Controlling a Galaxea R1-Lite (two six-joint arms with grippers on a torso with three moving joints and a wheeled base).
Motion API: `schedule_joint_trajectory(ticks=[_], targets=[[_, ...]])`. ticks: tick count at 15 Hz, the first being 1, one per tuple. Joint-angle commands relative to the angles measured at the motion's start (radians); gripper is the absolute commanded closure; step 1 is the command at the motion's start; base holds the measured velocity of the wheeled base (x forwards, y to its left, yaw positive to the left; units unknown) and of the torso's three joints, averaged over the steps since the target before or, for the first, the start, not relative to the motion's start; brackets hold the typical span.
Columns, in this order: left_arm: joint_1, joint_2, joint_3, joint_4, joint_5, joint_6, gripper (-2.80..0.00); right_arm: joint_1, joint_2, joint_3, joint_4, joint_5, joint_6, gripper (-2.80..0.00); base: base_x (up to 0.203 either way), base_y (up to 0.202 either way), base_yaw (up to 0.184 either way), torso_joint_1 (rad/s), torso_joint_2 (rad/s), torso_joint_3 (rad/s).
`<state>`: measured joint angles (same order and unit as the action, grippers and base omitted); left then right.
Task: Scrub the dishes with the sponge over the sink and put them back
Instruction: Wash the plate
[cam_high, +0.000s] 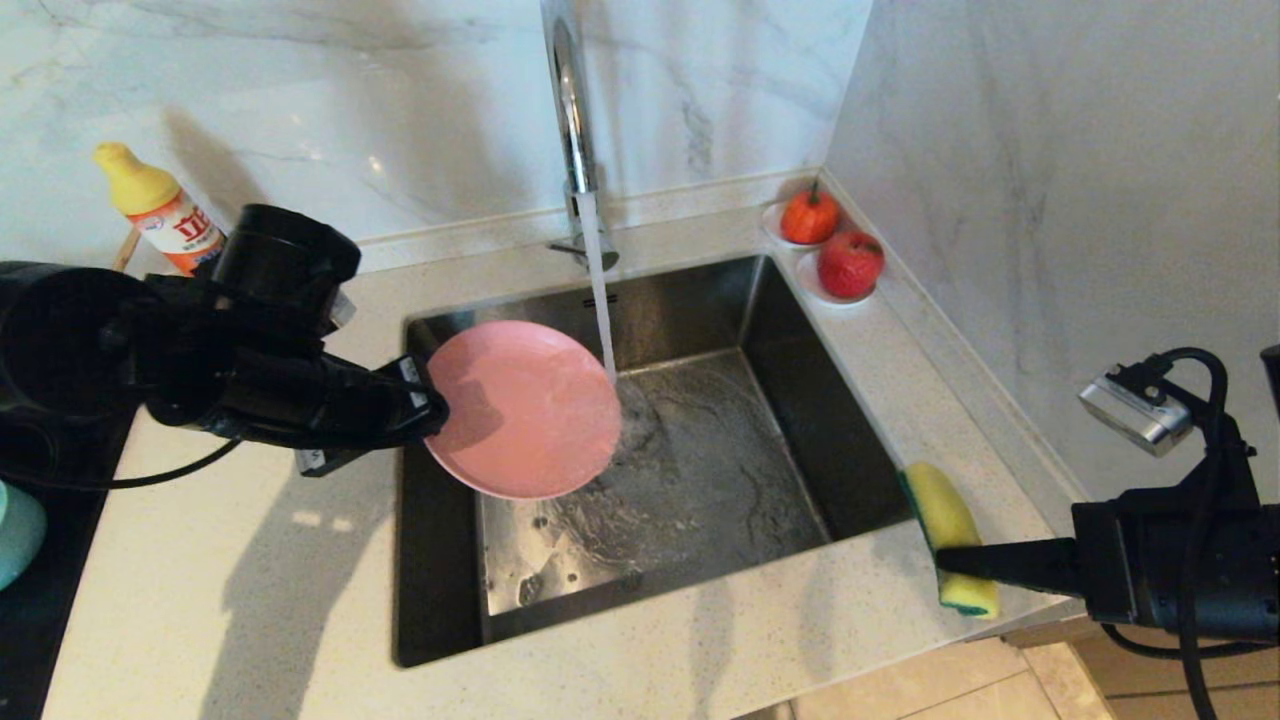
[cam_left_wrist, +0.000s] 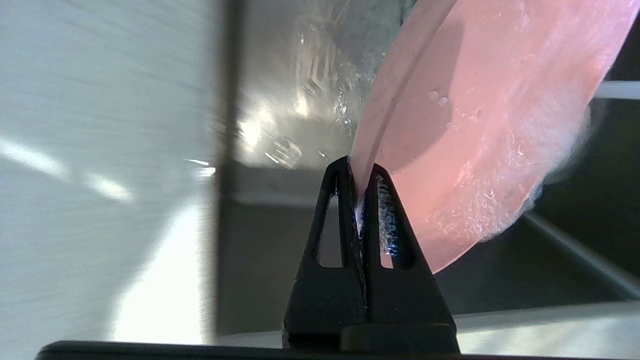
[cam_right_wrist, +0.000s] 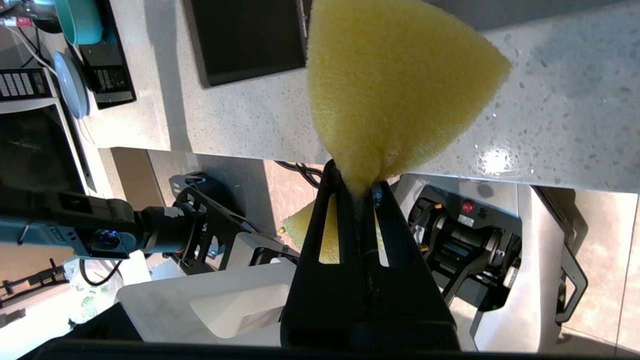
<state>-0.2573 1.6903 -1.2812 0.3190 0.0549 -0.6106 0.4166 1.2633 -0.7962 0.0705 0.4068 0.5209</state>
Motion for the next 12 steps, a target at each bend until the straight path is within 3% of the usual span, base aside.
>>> schedule_joint_trajectory(ticks=[1, 4, 7, 12], targets=[[0.010, -0.152, 0.056, -0.005, 0.056, 0.066, 0.00, 0.001, -0.002, 0.005, 0.003, 0.003, 0.005, 0.00, 0.000, 0.000, 0.000, 0.000, 0.00, 0.000], [0.013, -0.240, 0.187, -0.174, 0.130, 0.189, 0.00, 0.001, 0.004, 0.017, 0.003, -0.001, 0.006, 0.00, 0.000, 0.000, 0.000, 0.000, 0.00, 0.000], [0.012, -0.236, 0.326, -0.444, 0.221, 0.298, 0.00, 0.001, 0.005, 0.039, -0.003, -0.002, 0.007, 0.00, 0.000, 0.000, 0.000, 0.000, 0.00, 0.000], [0.013, -0.219, 0.462, -0.805, 0.231, 0.392, 0.00, 0.001, 0.008, 0.060, -0.005, 0.001, 0.002, 0.00, 0.000, 0.000, 0.000, 0.000, 0.00, 0.000]])
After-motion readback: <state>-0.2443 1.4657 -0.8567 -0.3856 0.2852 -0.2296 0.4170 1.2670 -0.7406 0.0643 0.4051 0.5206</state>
